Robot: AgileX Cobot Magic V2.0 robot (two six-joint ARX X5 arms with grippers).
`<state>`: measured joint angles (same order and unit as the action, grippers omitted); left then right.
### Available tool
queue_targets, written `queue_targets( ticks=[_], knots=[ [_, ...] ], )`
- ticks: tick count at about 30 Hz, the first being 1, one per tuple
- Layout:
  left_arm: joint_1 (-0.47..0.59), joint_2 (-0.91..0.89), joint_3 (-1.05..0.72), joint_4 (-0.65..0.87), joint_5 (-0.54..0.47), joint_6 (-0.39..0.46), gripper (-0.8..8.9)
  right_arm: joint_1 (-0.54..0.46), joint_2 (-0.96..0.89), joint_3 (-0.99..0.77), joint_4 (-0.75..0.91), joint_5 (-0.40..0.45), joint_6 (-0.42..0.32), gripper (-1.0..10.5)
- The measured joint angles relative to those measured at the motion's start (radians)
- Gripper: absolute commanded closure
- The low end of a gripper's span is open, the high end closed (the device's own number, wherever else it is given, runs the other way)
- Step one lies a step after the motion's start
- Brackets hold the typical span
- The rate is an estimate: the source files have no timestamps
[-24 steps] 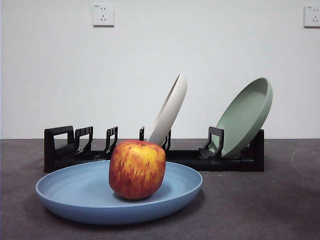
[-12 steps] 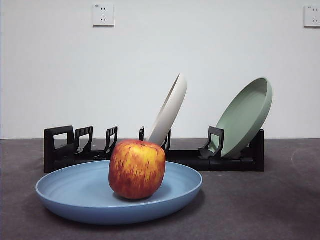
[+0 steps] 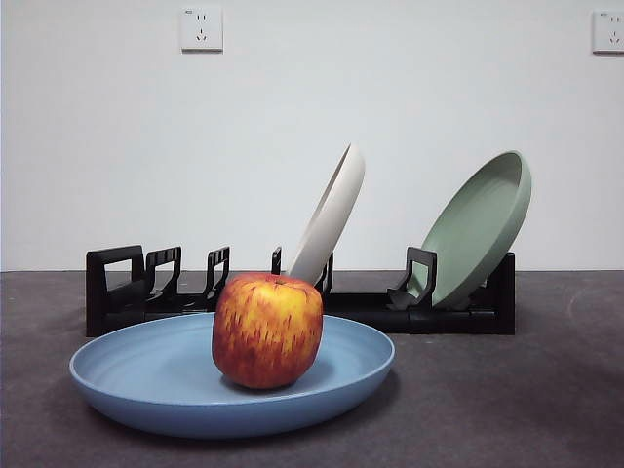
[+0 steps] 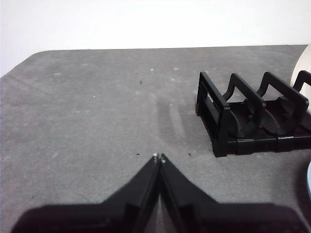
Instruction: Take the blue plate from the plate rack,put the plate on the table,take the apple from the table,put the apple in the plate
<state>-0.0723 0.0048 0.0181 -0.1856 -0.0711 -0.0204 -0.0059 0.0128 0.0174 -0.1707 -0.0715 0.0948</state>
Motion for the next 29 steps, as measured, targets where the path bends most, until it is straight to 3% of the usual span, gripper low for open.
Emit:
queue_targets(
  ticks=[29],
  knots=[
    [0.000,0.000,0.000,0.000,0.000,0.000,8.14,0.000,0.000,0.000,0.000,0.000,0.003,9.5]
  ],
)
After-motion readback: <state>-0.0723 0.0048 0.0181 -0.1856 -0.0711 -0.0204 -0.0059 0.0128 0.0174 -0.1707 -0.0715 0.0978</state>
